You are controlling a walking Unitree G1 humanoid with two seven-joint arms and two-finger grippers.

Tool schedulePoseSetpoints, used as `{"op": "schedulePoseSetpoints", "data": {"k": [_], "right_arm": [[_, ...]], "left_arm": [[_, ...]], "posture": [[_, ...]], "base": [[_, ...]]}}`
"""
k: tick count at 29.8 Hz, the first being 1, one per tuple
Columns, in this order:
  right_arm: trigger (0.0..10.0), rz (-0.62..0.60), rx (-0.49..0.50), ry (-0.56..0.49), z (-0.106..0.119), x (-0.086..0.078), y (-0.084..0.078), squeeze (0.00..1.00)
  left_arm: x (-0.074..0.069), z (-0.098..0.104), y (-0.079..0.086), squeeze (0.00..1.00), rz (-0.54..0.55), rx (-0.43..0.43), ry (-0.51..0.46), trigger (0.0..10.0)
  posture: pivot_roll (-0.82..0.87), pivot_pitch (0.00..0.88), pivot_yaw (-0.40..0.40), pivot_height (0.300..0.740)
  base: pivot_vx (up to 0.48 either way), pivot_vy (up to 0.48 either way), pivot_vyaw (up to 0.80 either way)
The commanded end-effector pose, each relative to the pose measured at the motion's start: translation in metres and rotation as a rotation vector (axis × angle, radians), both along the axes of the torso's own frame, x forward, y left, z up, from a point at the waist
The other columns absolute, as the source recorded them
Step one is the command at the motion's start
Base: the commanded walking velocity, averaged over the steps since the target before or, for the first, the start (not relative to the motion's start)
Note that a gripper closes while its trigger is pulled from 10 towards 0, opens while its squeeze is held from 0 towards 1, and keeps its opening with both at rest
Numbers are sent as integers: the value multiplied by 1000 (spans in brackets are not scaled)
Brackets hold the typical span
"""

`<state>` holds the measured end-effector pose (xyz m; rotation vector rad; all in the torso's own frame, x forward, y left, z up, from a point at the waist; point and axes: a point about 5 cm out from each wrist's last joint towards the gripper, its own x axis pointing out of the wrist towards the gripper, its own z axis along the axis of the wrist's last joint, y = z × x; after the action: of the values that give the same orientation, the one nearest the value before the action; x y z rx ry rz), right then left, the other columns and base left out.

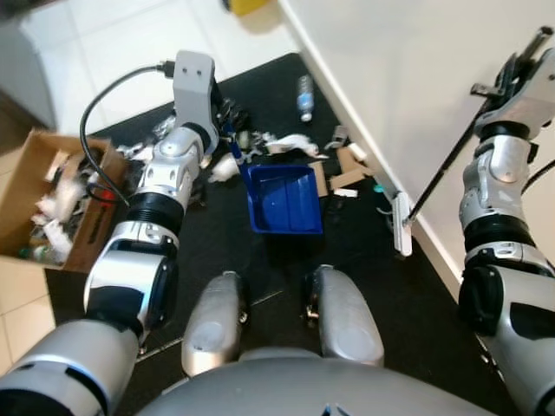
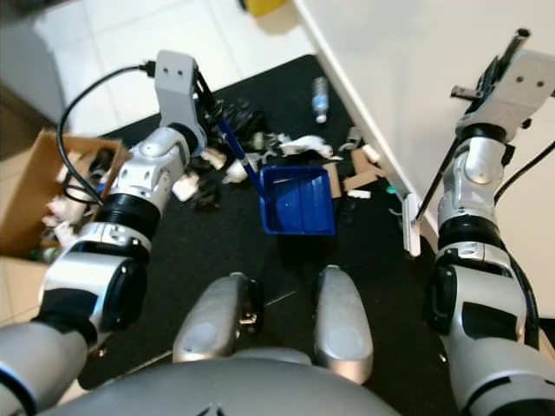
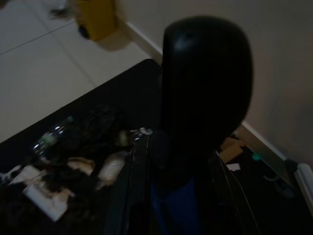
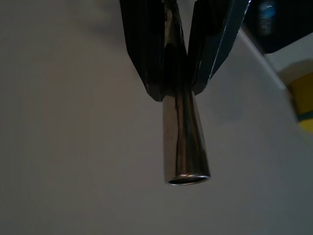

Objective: Sweep floor

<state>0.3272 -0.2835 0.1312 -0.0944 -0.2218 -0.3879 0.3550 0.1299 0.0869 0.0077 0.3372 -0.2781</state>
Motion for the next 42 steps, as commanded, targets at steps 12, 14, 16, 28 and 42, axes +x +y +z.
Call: {"op": "schedulePoseSetpoints", "data": {"k": [12, 14, 16, 28, 42], "right_arm": [[10000, -4, -20, -11, 5, 0, -3, 0], [10000, 1, -21, -10, 5, 0, -3, 0], [10000, 11, -23, -3, 4, 0, -1, 0], [10000, 28, -32, -13, -1, -1, 6, 0], [10000, 40, -4, 19, -9, 10, 27, 0]], "left_arm": [[5, 10, 12, 0, 41, 33, -58, 10000], [6, 11, 14, 0, 43, 48, -63, 10000], [7, 13, 20, 0, 53, 59, -65, 10000], [15, 23, 64, 0, 104, 141, -6, 10000], [13, 14, 75, 0, 31, 152, 55, 10000]], "posture": [[35, 37, 57, 740], [35, 37, 57, 740], [34, 38, 57, 740], [43, 49, 70, 740], [61, 110, 95, 740]], "base": [[0, 0, -67], [0, 0, 0], [0, 0, 0], [0, 0, 0], [0, 0, 0]]}}
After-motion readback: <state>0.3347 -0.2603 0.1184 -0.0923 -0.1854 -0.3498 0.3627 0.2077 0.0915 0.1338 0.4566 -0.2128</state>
